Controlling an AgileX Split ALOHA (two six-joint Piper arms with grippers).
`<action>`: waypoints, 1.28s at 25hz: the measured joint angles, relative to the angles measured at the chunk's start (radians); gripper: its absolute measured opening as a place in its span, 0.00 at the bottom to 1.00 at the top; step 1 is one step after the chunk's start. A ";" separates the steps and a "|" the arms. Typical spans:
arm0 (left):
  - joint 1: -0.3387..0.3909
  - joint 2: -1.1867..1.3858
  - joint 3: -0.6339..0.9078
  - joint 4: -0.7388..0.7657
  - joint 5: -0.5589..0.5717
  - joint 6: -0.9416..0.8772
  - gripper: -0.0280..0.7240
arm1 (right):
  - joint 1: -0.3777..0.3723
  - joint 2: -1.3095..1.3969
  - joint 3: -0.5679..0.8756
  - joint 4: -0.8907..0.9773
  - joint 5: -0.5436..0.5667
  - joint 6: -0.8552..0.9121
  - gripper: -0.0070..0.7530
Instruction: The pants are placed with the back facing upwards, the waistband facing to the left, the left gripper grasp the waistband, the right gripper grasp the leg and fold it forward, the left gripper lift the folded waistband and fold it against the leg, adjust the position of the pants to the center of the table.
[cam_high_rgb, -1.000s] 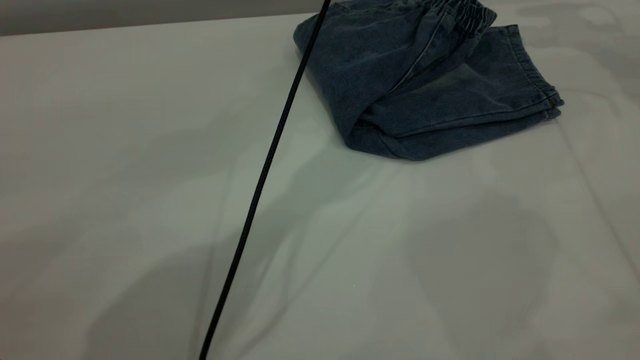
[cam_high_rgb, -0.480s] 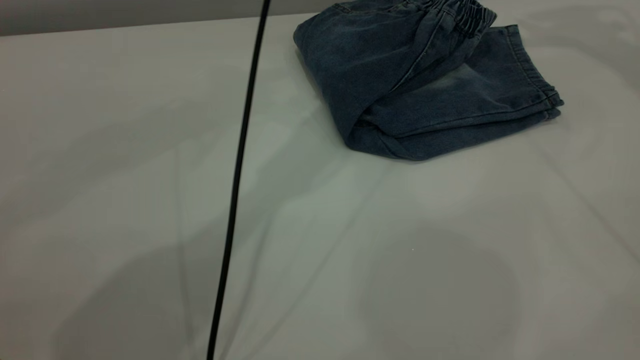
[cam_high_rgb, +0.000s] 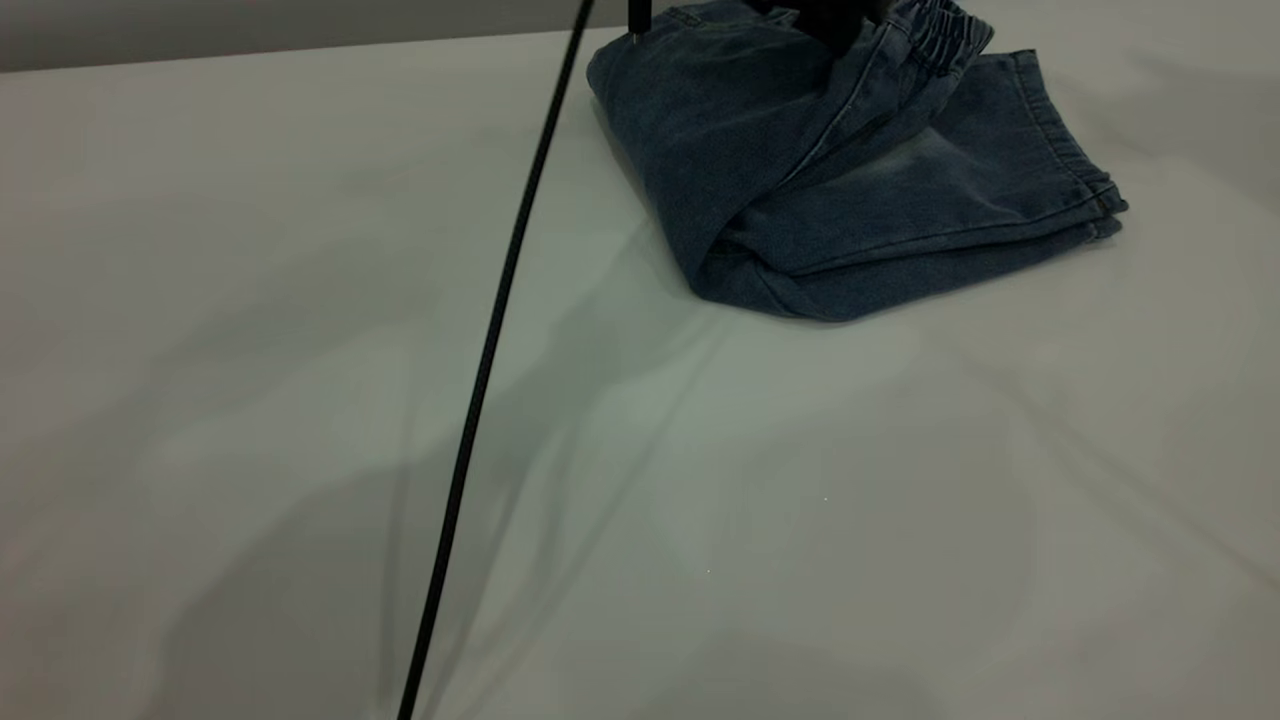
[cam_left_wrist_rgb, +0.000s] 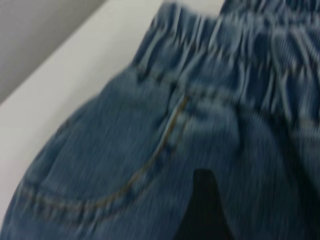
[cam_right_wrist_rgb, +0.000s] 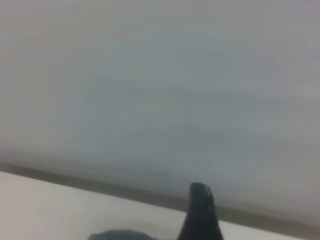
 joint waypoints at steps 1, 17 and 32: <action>0.000 0.013 0.000 0.000 -0.028 0.000 0.71 | 0.000 -0.014 0.000 0.007 0.000 0.001 0.62; 0.001 0.098 -0.001 0.003 0.099 0.000 0.71 | 0.000 -0.029 0.012 0.035 -0.002 0.012 0.62; 0.001 0.100 -0.220 0.008 0.673 0.034 0.71 | 0.000 -0.027 0.012 0.032 -0.002 0.014 0.62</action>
